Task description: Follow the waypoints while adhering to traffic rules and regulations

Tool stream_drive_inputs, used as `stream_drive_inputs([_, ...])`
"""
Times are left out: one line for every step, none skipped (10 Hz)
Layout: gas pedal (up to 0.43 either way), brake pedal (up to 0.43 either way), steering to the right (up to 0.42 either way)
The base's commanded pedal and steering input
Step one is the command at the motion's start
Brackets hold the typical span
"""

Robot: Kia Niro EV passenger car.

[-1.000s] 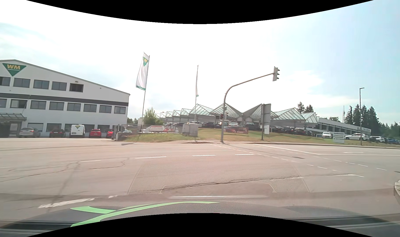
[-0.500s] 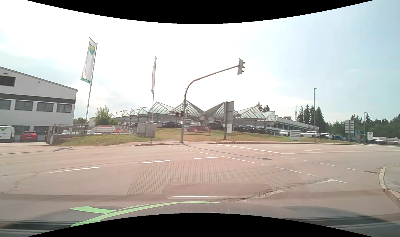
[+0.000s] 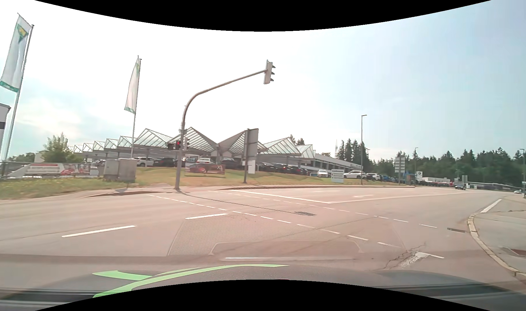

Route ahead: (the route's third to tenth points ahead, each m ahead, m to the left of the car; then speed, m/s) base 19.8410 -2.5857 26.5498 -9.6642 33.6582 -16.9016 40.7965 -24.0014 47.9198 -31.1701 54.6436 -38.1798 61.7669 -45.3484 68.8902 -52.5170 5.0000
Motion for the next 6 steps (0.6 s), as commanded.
stream_drive_inputs([0.15,0.0,0.328])
stream_drive_inputs([0.157,0.0,0.326])
stream_drive_inputs([0.169,0.0,0.321])
stream_drive_inputs([0.169,0.0,0.315])
stream_drive_inputs([0.177,0.0,0.309])
stream_drive_inputs([0.189,0.0,0.303])
